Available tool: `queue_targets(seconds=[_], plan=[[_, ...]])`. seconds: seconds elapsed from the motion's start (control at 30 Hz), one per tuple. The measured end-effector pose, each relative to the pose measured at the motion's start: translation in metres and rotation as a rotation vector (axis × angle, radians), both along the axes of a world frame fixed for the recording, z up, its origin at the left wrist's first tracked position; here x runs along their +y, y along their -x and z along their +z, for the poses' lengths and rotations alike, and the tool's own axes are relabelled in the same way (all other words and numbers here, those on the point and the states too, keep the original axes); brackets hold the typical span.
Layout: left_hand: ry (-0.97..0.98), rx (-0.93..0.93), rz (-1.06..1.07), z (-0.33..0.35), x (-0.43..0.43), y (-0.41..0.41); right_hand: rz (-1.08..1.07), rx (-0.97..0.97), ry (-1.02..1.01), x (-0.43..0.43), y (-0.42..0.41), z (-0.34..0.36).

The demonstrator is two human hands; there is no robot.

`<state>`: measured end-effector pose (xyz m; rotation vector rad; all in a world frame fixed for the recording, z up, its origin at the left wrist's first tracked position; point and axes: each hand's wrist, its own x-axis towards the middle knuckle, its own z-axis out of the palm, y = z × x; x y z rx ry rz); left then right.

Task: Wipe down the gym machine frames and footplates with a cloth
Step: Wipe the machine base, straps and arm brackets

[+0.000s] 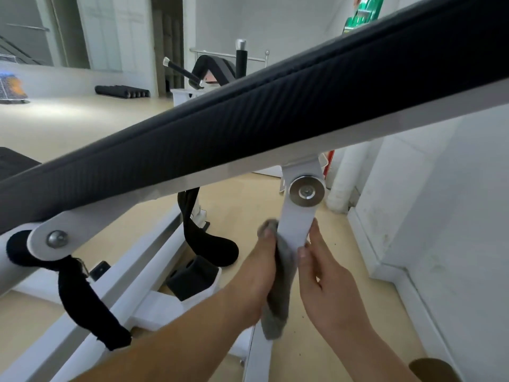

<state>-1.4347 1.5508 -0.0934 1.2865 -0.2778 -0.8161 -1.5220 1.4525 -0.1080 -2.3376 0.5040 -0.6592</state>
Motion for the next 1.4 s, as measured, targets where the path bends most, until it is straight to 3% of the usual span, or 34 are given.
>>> queue_targets(seconds=[0.17,0.27,0.33,0.4,0.63,0.73,0.93,1.1,1.23,1.3,1.4], plan=[[0.224,-0.130,-0.031,0.045,-0.011,-0.013,0.058,-0.052,-0.144,-0.011,0.005,-0.001],[0.057,-0.165,0.073,-0.005,-0.014,-0.001,0.086,-0.050,-0.143,-0.012,0.004,-0.007],[0.048,-0.104,0.028,-0.060,-0.009,0.010,0.094,-0.045,-0.127,-0.009,0.002,-0.015],[0.003,-0.182,0.064,-0.091,-0.005,0.011,0.101,-0.036,-0.125,-0.004,0.001,-0.024],[0.016,-0.442,0.162,-0.113,-0.017,0.008,0.102,-0.034,-0.089,-0.014,0.002,-0.038],[0.100,-0.364,0.213,-0.108,-0.018,0.005,0.107,-0.020,-0.065,-0.021,0.002,-0.041],[0.068,-0.344,0.317,-0.083,-0.024,-0.013,0.069,-0.009,-0.105,-0.016,0.001,-0.049],[0.122,-0.200,0.090,-0.090,-0.027,-0.018,0.037,0.007,-0.121,-0.014,-0.002,-0.051],[0.053,-0.445,0.234,-0.107,-0.030,-0.012,0.054,-0.015,-0.120,-0.010,-0.004,-0.049],[0.081,-0.519,0.202,-0.115,-0.025,-0.004,0.028,-0.063,-0.169,-0.007,-0.006,-0.055],[-0.072,-0.757,0.148,-0.142,-0.015,-0.004,-0.022,-0.094,-0.275,-0.004,-0.011,-0.068]])
